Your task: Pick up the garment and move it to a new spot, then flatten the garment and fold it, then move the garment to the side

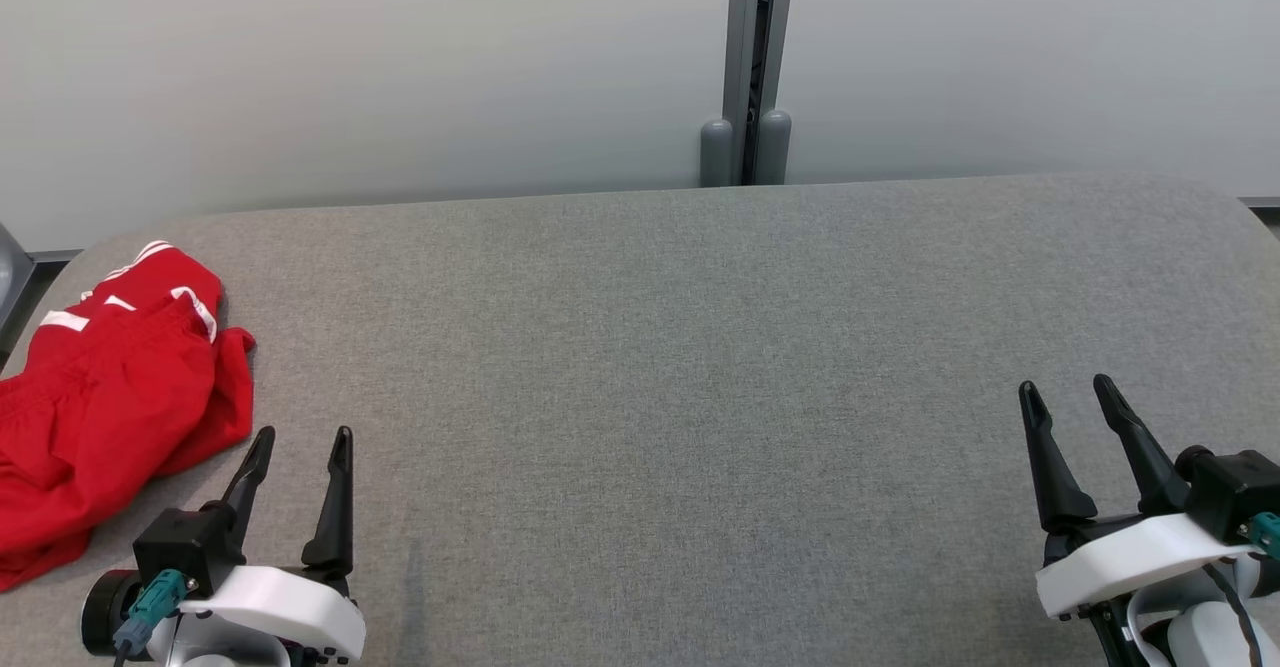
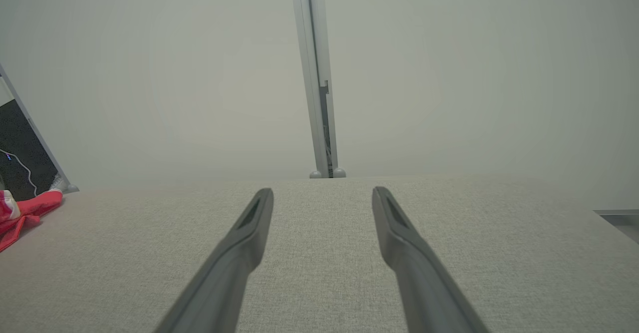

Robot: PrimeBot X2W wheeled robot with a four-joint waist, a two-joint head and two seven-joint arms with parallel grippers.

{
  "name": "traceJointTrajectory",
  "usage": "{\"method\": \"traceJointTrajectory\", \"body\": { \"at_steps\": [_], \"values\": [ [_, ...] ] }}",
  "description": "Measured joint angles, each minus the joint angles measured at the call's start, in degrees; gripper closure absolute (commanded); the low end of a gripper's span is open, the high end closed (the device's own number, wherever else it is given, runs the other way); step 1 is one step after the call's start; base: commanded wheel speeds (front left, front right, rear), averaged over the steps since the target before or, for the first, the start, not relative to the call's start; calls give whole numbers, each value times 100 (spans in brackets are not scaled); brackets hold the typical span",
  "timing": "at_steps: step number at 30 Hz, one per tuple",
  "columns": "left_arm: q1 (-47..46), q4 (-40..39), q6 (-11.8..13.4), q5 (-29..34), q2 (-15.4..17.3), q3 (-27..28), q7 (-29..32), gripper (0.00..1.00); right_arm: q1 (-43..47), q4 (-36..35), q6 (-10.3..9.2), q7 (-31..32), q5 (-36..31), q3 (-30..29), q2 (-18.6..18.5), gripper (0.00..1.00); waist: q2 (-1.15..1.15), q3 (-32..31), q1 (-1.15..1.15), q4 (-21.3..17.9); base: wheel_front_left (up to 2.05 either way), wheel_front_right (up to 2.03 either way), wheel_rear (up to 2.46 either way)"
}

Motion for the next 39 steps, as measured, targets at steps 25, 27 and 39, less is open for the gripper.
{"method": "traceJointTrajectory", "body": {
  "at_steps": [25,27,39],
  "values": [
    [-47,29,59,-247,16,-44,15,0,14,-14,0,-7,70,-56,9,0,0,-16,0,150,0,0,0],
    [-112,5,86,-268,-7,-35,19,0,16,-23,0,-7,80,-29,7,0,0,1,0,238,0,0,0],
    [-260,-66,158,-417,25,87,11,0,-46,-194,0,-7,148,169,-48,0,0,159,0,1179,0,0,0]
  ]
}}
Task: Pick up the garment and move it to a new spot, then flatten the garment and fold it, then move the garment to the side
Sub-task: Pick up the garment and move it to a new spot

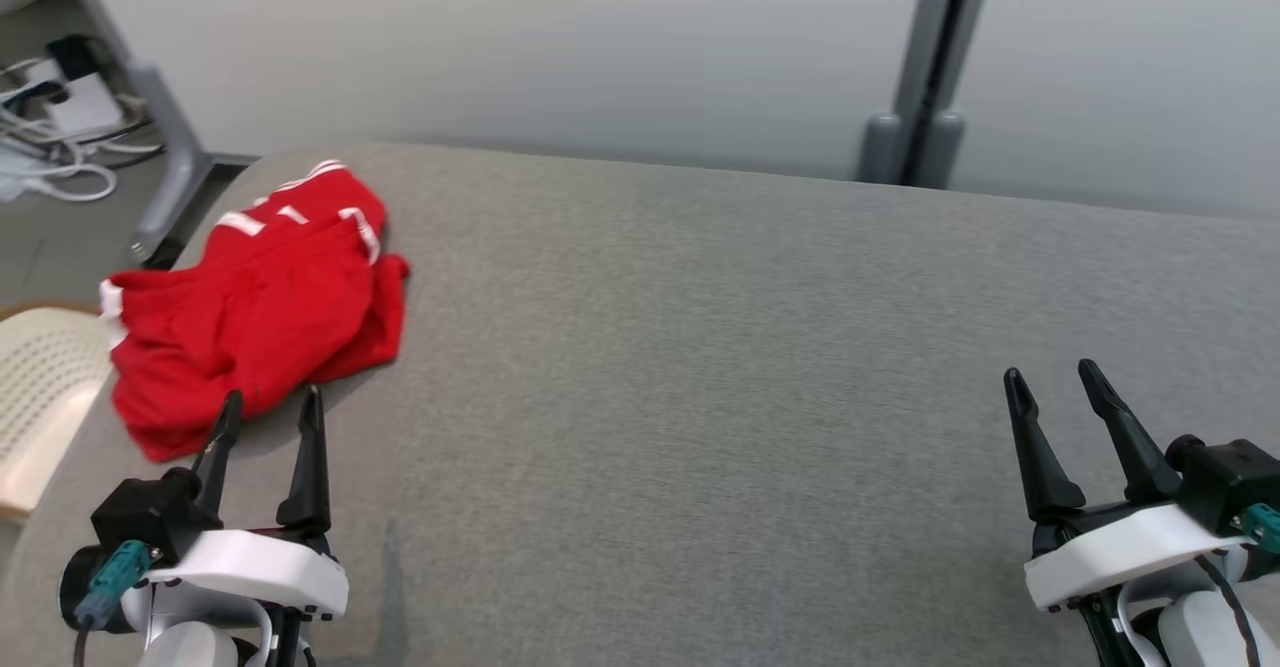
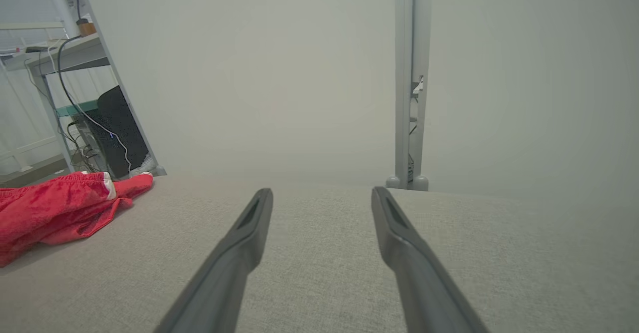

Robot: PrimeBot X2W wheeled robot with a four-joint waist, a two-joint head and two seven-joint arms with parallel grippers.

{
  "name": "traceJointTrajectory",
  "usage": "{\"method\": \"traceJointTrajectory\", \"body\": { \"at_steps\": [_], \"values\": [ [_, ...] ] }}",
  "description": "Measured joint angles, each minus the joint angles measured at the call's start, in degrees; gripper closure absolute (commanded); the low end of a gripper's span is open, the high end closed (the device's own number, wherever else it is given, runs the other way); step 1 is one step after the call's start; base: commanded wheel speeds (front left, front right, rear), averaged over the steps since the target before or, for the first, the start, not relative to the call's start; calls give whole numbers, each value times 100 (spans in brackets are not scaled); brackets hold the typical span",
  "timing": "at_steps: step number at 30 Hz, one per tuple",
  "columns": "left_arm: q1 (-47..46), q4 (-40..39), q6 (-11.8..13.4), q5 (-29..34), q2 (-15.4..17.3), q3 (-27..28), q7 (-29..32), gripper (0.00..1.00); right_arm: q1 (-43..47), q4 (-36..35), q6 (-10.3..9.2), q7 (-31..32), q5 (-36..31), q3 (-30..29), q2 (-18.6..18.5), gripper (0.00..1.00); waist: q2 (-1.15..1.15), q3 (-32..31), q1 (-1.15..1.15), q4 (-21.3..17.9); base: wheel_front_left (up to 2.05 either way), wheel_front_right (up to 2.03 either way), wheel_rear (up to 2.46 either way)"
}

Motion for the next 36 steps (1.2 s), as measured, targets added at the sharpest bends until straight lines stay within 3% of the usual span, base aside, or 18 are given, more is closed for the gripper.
{"method": "traceJointTrajectory", "body": {
  "at_steps": [8,17,36],
  "values": [
    [-8,-132,33,-138,-58,213,-12,0,-92,-81,0,0,59,137,-19,0,0,98,0,799,0,0,0],
    [39,-278,26,-137,-126,356,-12,0,-136,-148,0,0,101,207,3,0,0,161,0,1385,0,0,0],
    [48,-350,-23,-15,-269,475,-12,0,-183,-164,0,0,-1,172,-11,0,0,299,0,1507,0,0,0]
  ]
}}
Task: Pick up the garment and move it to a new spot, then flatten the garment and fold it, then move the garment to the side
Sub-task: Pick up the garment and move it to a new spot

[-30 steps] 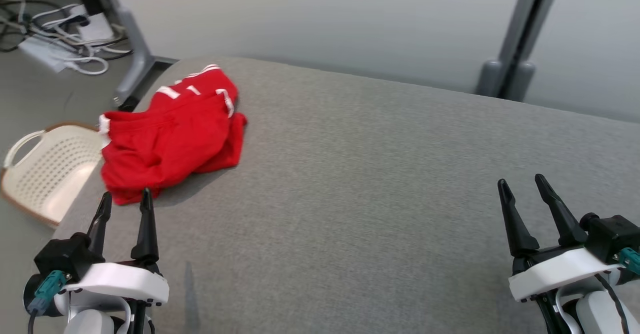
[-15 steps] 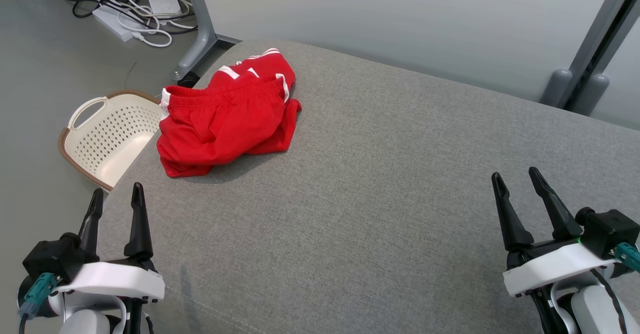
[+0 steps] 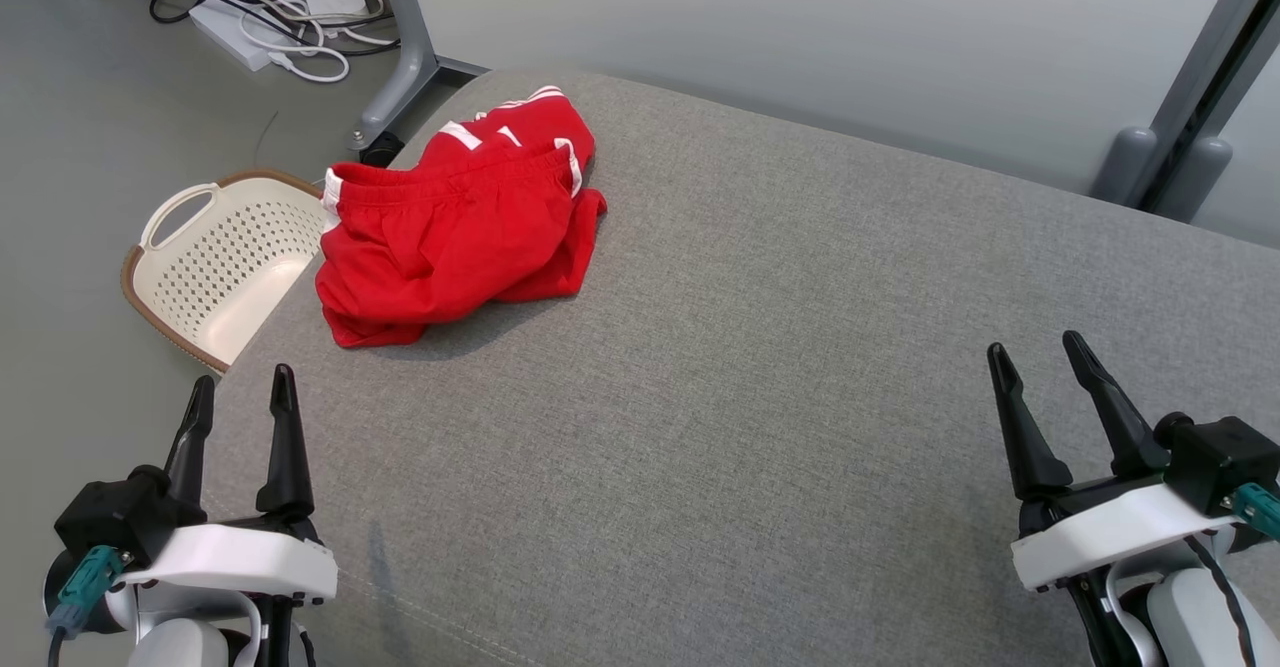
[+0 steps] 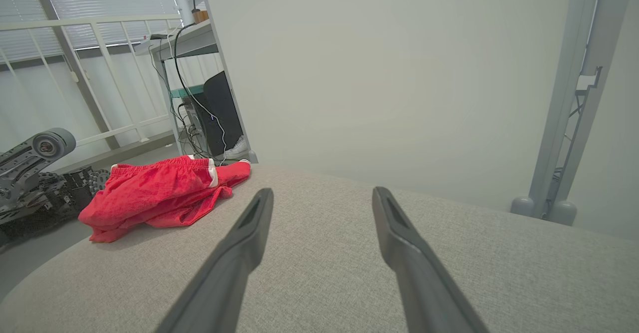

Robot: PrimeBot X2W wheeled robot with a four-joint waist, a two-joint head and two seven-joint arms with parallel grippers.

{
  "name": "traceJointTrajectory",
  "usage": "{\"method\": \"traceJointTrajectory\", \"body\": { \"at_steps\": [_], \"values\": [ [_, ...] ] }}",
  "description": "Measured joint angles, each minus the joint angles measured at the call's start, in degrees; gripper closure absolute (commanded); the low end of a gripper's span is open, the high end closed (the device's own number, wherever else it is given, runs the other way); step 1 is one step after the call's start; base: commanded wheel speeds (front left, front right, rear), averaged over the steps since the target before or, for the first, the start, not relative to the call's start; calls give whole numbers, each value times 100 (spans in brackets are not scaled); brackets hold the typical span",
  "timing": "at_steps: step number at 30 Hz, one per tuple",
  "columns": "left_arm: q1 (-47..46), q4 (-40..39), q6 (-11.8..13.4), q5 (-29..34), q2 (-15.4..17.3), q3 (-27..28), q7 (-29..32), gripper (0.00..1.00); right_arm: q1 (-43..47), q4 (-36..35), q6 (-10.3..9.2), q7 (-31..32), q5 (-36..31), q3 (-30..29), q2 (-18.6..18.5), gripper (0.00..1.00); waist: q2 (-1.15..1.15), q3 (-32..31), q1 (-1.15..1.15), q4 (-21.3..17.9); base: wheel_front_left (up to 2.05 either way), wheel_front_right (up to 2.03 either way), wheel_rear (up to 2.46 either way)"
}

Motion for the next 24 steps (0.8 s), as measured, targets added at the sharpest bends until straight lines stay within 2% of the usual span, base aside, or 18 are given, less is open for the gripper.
{"method": "traceJointTrajectory", "body": {
  "at_steps": [12,19,24],
  "values": [
    [-169,-23,-29,99,-69,9,0,0,-154,-34,0,3,-81,40,-182,0,0,231,0,-72,0,0,0],
    [-915,125,-42,182,-53,12,-4,0,-460,-279,0,233,-193,60,-441,0,0,664,0,-284,0,0,0],
    [-1599,732,-71,160,65,-16,53,0,-619,-511,0,412,-254,49,-594,0,0,1000,0,-548,0,0,0]
  ]
}}
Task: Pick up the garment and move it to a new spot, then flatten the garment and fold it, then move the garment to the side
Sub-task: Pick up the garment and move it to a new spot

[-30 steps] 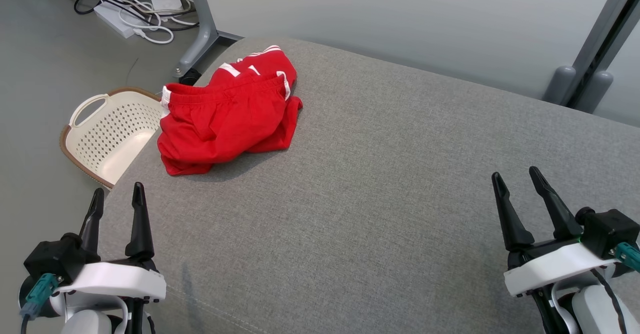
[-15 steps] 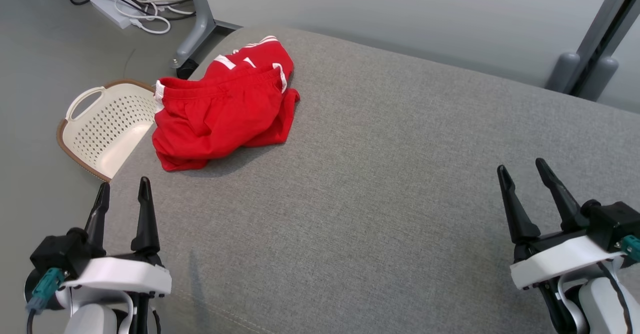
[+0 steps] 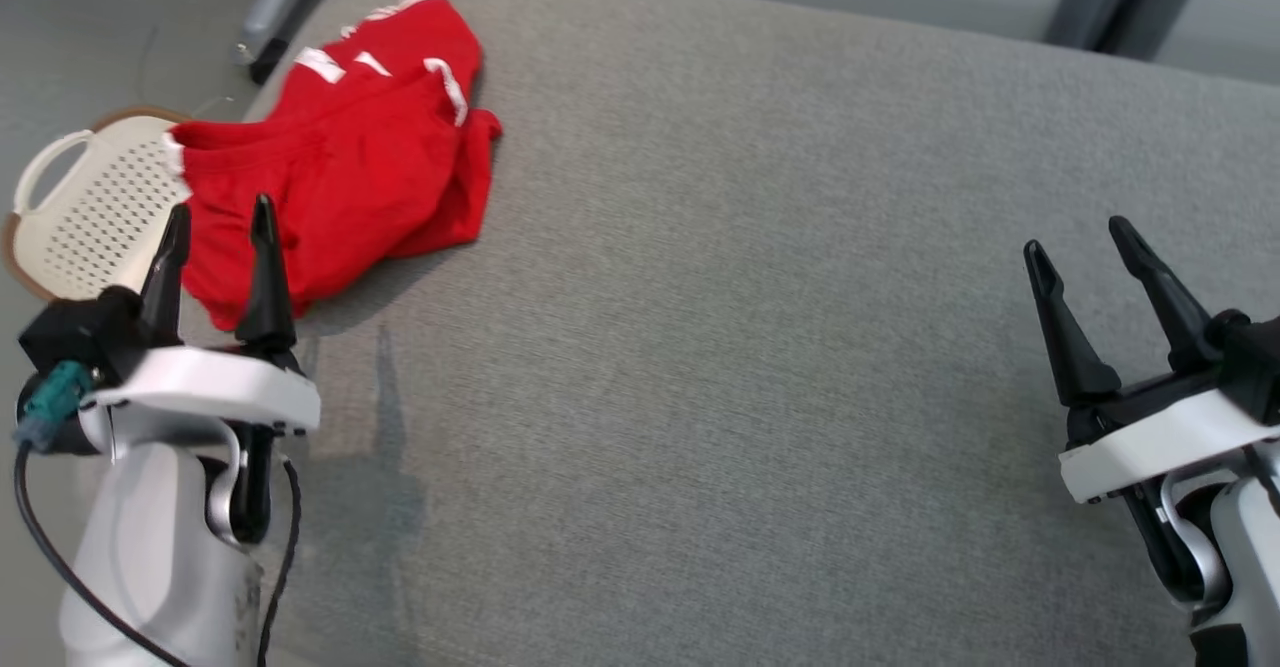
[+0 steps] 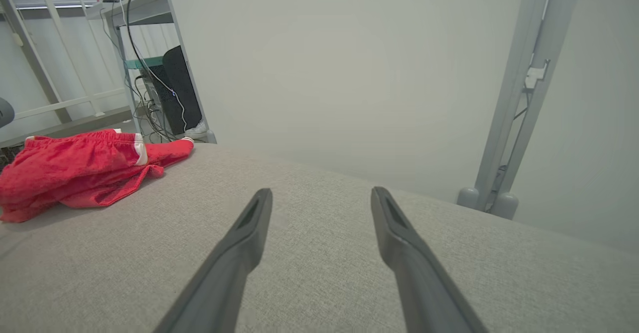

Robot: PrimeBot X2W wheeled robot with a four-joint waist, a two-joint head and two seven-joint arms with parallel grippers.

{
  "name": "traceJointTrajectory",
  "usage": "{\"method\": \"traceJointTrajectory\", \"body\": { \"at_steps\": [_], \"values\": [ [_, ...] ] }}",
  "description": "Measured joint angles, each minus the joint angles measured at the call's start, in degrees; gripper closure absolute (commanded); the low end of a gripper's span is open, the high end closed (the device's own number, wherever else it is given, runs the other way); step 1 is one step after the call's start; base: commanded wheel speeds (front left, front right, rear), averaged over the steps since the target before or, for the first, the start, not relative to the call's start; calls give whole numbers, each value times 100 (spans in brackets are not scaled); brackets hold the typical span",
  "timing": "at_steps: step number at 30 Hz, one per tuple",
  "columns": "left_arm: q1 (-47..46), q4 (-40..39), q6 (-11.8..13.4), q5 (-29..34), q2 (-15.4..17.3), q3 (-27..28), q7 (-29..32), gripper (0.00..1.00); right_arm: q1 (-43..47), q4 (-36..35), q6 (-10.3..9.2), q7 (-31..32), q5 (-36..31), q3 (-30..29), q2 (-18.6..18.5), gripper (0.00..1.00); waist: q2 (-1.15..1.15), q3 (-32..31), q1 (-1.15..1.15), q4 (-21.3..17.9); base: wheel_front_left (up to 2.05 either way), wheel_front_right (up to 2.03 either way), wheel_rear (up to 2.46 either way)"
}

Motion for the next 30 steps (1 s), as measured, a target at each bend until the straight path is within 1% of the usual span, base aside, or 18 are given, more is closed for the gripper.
{"method": "traceJointTrajectory", "body": {
  "at_steps": [10,13,14,18,19,20,21,26,30],
  "values": [
    [-1289,1790,-167,-202,394,-200,344,0,-232,-416,0,245,-60,-45,-172,0,0,703,0,-531,0,0,0],
    [-1588,2308,-183,-221,495,-272,455,0,-266,-482,0,279,-65,-98,-205,0,0,909,0,-646,0,0,0],
    [-1751,2646,-190,-222,539,-331,546,0,-318,-513,0,281,-70,-119,-216,0,0,1032,0,-710,0,0,0],
    [-2002,3232,-191,-226,617,-397,739,0,-332,-544,0,280,-82,-133,-216,0,0,1196,0,-817,0,0,0],
    [-2042,3342,-191,-233,620,-413,773,21,-339,-543,0,280,-92,-140,-215,0,0,1217,0,-837,0,0,0],
    [-2085,3439,-192,-246,622,-430,787,70,-346,-543,0,279,-99,-149,-214,0,0,1231,0,-851,0,0,0],
    [-2115,3505,-192,-247,636,-455,787,100,-348,-543,0,279,-107,-157,-208,0,0,1238,0,-860,0,0,0],
    [-2202,3676,-210,-291,680,-501,439,100,-347,-478,0,255,-111,-193,-179,0,0,1181,0,-860,0,0,0],
    [-2201,3637,-211,-341,750,-491,162,100,-327,-413,0,196,-110,-218,-138,0,0,1025,0,-862,0,0,0]
  ]
}}
